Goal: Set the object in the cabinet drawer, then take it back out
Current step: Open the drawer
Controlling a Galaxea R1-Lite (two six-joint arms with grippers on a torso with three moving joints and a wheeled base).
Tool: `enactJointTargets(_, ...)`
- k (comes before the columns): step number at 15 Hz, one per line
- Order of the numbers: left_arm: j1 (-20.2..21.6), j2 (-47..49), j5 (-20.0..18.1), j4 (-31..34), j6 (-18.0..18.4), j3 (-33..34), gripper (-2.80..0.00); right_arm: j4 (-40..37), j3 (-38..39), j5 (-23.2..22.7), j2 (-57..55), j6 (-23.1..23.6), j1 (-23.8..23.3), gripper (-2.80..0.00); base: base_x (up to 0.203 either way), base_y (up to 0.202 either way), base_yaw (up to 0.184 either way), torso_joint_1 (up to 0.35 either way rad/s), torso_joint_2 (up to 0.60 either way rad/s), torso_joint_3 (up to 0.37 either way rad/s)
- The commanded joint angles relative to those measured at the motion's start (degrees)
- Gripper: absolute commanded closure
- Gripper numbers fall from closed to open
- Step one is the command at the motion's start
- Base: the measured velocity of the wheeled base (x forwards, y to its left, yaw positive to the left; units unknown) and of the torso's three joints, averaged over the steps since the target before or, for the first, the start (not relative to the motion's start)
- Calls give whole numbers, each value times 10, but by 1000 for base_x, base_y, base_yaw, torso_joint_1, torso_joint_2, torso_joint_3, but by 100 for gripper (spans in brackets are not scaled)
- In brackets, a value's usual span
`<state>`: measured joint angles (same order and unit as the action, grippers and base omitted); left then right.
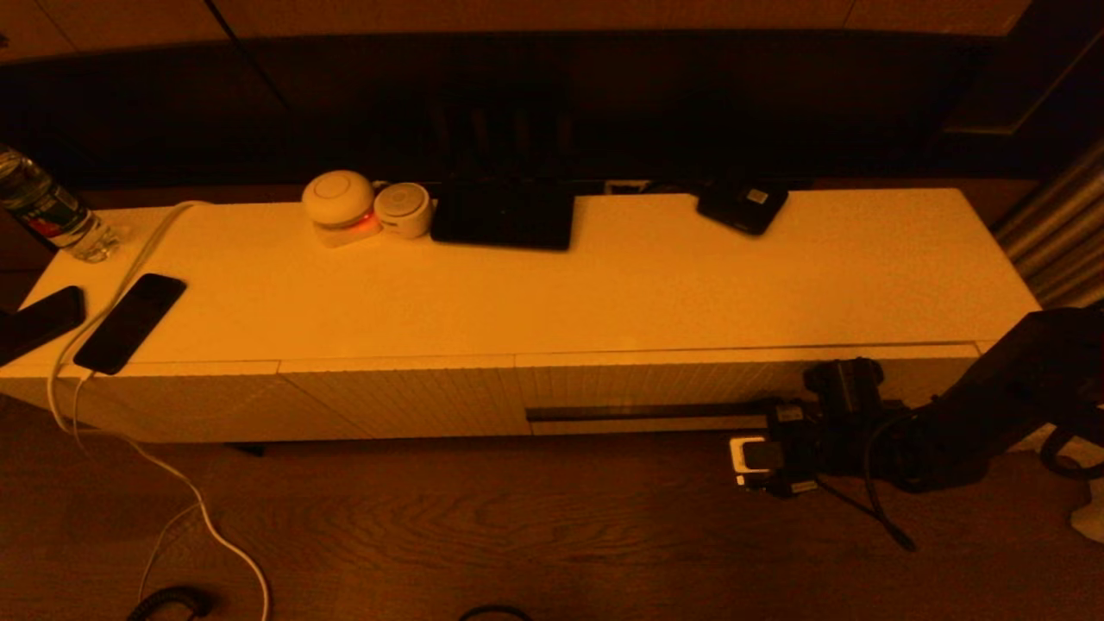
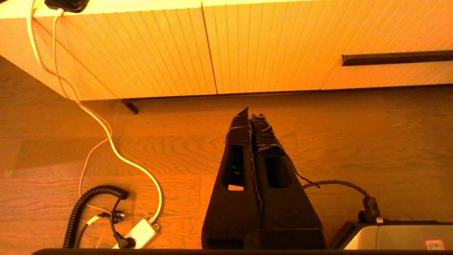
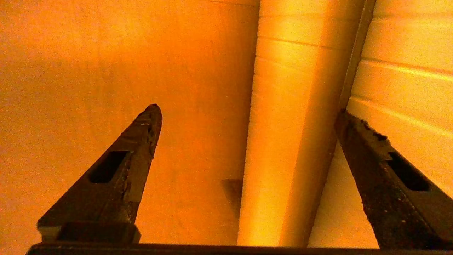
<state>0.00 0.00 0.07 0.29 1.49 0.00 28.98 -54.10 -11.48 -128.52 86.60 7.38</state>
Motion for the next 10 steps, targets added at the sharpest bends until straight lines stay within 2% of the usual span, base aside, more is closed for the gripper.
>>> enactJointTargets(1,0,0,0,0,0,0,0,0,30,-1,17,5,5,-280,0,0,0,0,0,0)
enactJointTargets(7,0,0,0,0,0,0,0,-2,69,0,26,3,15,-280,0,0,0,0,0,0)
enactJointTargets(10,0,0,0,0,0,0,0,-11,56,-1,41,3,15,-280,0,0,0,0,0,0)
